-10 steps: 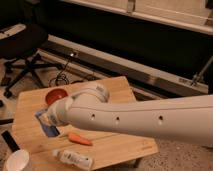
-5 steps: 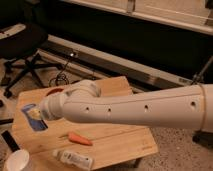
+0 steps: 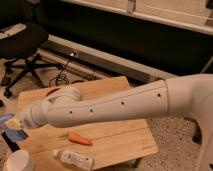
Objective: Place the white sponge in the ceramic cup
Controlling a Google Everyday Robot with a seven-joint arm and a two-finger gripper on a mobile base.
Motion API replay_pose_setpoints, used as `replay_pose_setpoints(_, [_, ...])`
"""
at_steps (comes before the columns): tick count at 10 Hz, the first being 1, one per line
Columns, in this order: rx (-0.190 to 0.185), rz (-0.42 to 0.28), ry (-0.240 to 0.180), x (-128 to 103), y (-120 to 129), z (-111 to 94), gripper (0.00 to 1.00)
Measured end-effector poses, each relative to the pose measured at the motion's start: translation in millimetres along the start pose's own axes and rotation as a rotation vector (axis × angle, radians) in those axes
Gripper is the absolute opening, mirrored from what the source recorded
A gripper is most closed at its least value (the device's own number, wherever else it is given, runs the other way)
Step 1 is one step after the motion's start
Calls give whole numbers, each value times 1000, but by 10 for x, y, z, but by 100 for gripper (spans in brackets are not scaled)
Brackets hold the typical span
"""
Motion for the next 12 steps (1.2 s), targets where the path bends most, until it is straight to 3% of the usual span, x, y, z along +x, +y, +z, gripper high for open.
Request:
replay_pose_setpoints(3, [-111,-30,4,120,260,376,0])
replay_pose_setpoints(6, [-193,-37,42,431,435,520,0])
replay_pose_setpoints(9, [-223,-41,34,570,376,487,0])
replay_pose_setpoints(12, [-230,-44,-29,567,198,437,0])
